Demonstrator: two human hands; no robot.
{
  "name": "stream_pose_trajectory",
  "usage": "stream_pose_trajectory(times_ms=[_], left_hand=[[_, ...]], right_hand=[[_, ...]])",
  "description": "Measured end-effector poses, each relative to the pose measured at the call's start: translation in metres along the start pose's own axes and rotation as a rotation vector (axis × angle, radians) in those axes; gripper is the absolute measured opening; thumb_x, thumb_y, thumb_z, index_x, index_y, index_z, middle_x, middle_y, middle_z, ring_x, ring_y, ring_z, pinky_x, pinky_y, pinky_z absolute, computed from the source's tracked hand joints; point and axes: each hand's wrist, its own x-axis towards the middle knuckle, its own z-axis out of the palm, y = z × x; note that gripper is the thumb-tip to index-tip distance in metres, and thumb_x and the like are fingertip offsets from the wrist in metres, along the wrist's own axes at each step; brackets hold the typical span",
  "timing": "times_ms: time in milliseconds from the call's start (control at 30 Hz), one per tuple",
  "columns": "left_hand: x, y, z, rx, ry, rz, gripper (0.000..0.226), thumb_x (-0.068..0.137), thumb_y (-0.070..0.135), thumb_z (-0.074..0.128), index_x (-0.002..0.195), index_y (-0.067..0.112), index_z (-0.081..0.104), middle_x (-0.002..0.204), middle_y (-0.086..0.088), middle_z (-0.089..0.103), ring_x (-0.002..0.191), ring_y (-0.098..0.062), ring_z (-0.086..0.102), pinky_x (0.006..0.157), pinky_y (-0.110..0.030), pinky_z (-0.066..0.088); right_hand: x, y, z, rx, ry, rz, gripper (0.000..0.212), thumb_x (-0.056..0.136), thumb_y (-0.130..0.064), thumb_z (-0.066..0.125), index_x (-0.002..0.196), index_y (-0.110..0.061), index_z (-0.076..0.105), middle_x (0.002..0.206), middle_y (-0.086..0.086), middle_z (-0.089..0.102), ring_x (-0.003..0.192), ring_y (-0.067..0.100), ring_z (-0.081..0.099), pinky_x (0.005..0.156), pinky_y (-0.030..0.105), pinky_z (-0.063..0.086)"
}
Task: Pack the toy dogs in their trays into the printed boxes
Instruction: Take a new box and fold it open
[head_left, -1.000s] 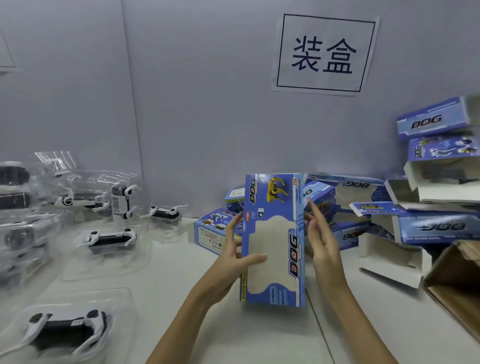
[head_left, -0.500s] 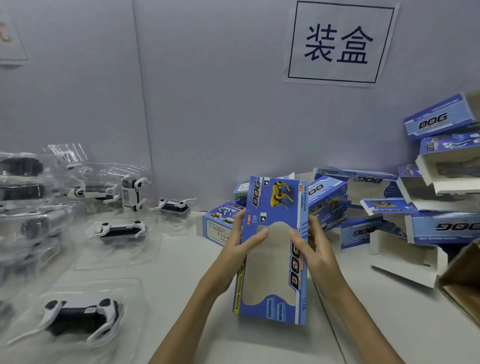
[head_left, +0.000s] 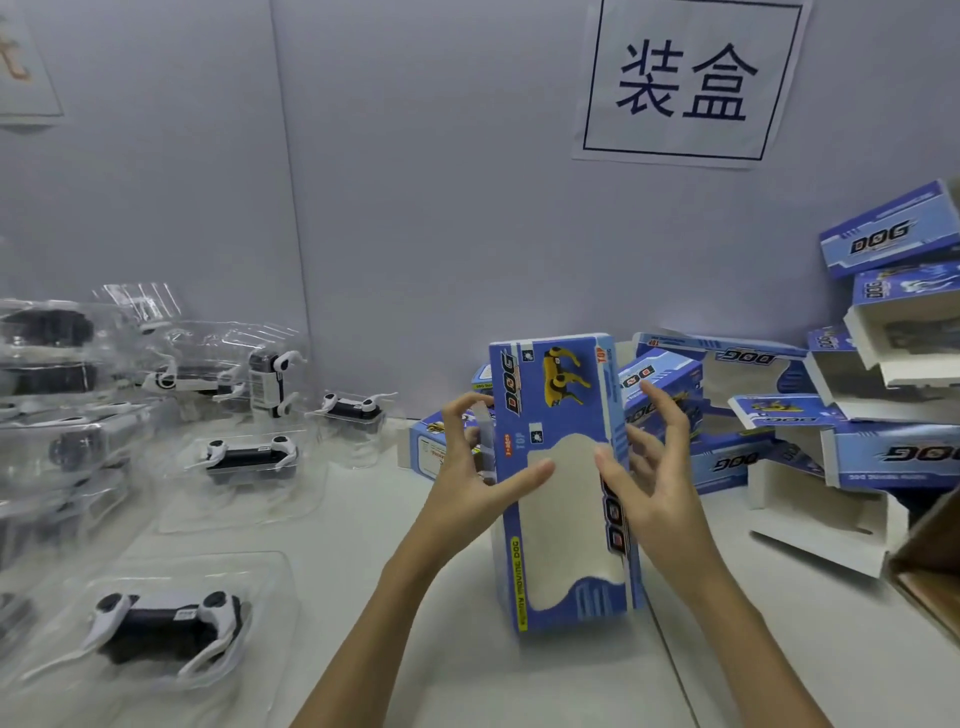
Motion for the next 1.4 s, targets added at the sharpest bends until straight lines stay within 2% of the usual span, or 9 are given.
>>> stream_pose_trajectory(times_ms=[133,300,500,700,867,1033,1200,1300,1400], left_hand=[[0.004,0.003,0.001,-0.017,0.195,-0.003,0.039,0.096,0.070,0.043,0.133,0.058,0.046,0.119,0.021,0.073,0.109,-0.011,0.073,0.086,-0.039,0.062],[0.005,0.004,-0.006,0.025,0.190,0.060,0.055,0.103,0.058,0.028,0.148,0.037,0.052,0.139,0.006,0.066,0.128,-0.015,0.063,0.103,-0.036,0.054],[0.004,0.002,-0.002,-0.025,0.074,-0.142,0.056,0.094,0.065,0.060,0.141,0.037,0.053,0.123,0.004,0.071,0.113,-0.018,0.069,0.091,-0.030,0.054],[-0.002,-0.014,0.005,-0.354,-0.131,-0.330,0.078,0.079,0.055,0.085,0.145,0.044,0.045,0.134,0.002,0.071,0.121,-0.025,0.070,0.090,-0.037,0.061],[-0.001,-0.017,-0.004,-0.149,-0.185,-0.162,0.104,0.091,0.022,0.081,0.151,0.071,0.011,0.128,0.044,0.057,0.114,0.010,0.065,0.084,-0.024,0.060],[-0.001,-0.009,-0.003,0.036,-0.224,-0.019,0.101,0.091,0.020,0.079,0.152,0.069,0.015,0.159,0.030,0.036,0.141,-0.010,0.051,0.112,-0.049,0.049],[-0.002,-0.010,0.010,0.062,-0.136,0.075,0.090,0.094,0.035,0.077,0.158,0.055,0.017,0.152,0.039,0.038,0.132,0.009,0.052,0.096,-0.017,0.055],[-0.004,-0.020,0.012,0.121,-0.056,0.075,0.093,0.091,0.044,0.080,0.157,0.059,0.017,0.164,0.016,0.034,0.137,-0.009,0.055,0.108,-0.042,0.054],[0.003,-0.014,0.035,0.087,0.063,0.227,0.085,0.101,0.041,0.067,0.163,0.045,0.009,0.169,0.017,0.025,0.150,-0.001,0.036,0.123,-0.045,0.036]], right_hand=[[-0.009,-0.001,0.025,-0.114,-0.028,0.007,0.076,0.091,-0.055,0.073,0.154,-0.051,0.030,0.147,-0.017,0.055,0.140,0.006,0.049,0.115,0.047,0.047],[-0.011,-0.007,0.040,-0.296,-0.223,0.142,0.143,0.049,-0.092,0.077,0.160,-0.055,-0.004,0.171,-0.023,0.012,0.158,0.005,0.016,0.126,0.050,0.029],[-0.004,0.000,0.011,0.538,-0.212,0.326,0.070,0.071,-0.061,0.084,0.130,-0.024,0.072,0.121,0.010,0.075,0.111,0.034,0.074,0.087,0.046,0.063],[0.001,0.010,0.001,0.567,-0.159,0.379,0.047,0.105,-0.043,0.046,0.140,-0.020,0.066,0.140,0.021,0.065,0.124,0.040,0.067,0.098,0.057,0.058],[0.001,0.003,-0.002,0.282,-0.040,0.038,0.052,0.103,-0.040,0.053,0.153,-0.054,0.042,0.142,-0.009,0.065,0.127,0.013,0.065,0.104,0.044,0.056],[-0.001,0.009,0.004,-0.054,-0.085,-0.068,0.046,0.098,-0.040,0.062,0.141,-0.052,0.052,0.129,0.002,0.065,0.122,0.023,0.066,0.093,0.036,0.060],[-0.005,0.006,0.009,-0.142,0.021,-0.115,0.058,0.097,-0.041,0.063,0.151,-0.049,0.044,0.157,-0.005,0.046,0.147,0.013,0.043,0.117,0.052,0.043],[-0.003,-0.005,0.020,-0.494,0.360,-0.434,0.050,0.105,-0.028,0.063,0.153,-0.029,0.050,0.167,0.002,0.032,0.155,0.016,0.032,0.118,0.053,0.040],[0.001,-0.021,0.060,-0.522,0.268,-0.772,0.030,0.105,-0.017,0.058,0.134,-0.016,0.066,0.152,0.005,0.053,0.142,0.024,0.050,0.113,0.047,0.045]])
